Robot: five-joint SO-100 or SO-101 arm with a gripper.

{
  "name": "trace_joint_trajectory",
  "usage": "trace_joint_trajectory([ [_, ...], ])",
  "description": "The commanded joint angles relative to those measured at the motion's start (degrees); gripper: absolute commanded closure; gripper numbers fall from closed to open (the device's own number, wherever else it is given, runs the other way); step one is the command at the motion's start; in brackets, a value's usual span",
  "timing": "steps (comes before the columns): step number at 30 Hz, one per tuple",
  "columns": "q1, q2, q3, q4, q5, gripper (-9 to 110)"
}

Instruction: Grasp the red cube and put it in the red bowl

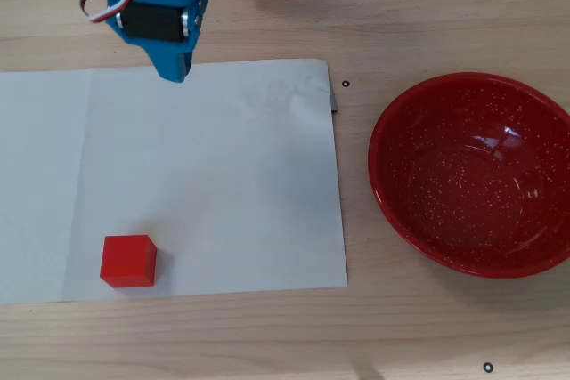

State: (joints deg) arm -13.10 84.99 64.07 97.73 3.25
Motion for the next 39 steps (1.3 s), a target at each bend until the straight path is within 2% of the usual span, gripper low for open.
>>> trace_joint_trajectory([
  [1,-1.58,0.35,-10.02,1.76,3.16,101],
  [17,-3.87,-19.86,-35.68,6.15,12.22,101],
  [30,-6.59,-30.06,-47.37,5.36,15.03,93],
  [34,-6.86,-32.26,-49.31,5.36,14.68,84],
  [39,-7.21,-34.89,-51.33,4.48,13.01,67],
])
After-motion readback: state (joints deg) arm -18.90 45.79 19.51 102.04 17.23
